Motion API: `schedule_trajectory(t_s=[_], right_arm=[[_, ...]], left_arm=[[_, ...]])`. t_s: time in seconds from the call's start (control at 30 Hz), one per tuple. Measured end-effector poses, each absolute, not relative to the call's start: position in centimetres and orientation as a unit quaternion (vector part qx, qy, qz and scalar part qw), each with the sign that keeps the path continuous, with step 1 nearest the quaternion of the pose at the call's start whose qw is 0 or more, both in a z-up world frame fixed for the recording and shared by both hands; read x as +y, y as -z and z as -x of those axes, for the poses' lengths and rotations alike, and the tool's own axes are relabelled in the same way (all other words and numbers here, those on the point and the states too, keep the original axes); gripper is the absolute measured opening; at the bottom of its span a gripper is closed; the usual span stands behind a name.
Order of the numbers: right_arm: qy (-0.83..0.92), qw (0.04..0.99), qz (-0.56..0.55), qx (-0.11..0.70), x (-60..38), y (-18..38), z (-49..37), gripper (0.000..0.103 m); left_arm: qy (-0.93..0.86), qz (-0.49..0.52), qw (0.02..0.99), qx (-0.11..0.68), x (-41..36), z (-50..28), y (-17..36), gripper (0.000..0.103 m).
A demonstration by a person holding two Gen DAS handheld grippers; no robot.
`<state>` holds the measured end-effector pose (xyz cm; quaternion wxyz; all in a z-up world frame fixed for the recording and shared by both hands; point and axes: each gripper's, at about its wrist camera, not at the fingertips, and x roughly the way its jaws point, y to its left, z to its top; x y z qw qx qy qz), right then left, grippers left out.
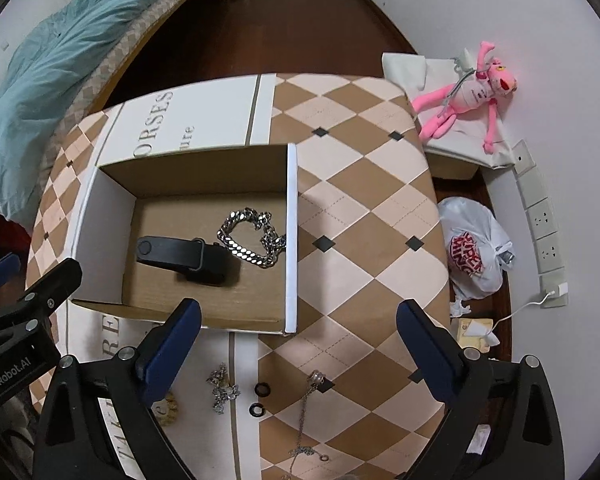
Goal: Organize jewelry
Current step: 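Open both tools to drop the band and bracelet into the box, then grasp the wooden bead bracelet with the left tool while the right tool reaches the silver charm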
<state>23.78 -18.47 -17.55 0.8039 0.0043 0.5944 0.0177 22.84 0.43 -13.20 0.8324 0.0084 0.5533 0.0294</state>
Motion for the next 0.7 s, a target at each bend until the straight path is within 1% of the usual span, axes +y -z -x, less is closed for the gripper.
schedule_trajectory(t_s=[0.47, 0.7], right_arm=[[-0.007, 0.85, -0.008, 0.526, -18.7, 10.5, -19.0, 0.099], [-0.015, 0.86, -0.042, 0.509, -19.6, 7.8, -15.7, 0.099]], left_arm=[[-0.036, -0.005, 0.867, 0.497, 1.3, -17.4, 7.2, 0.099], [-0.033, 0.001, 0.878, 0.477, 1.7, -15.0, 4.6, 0.099]])
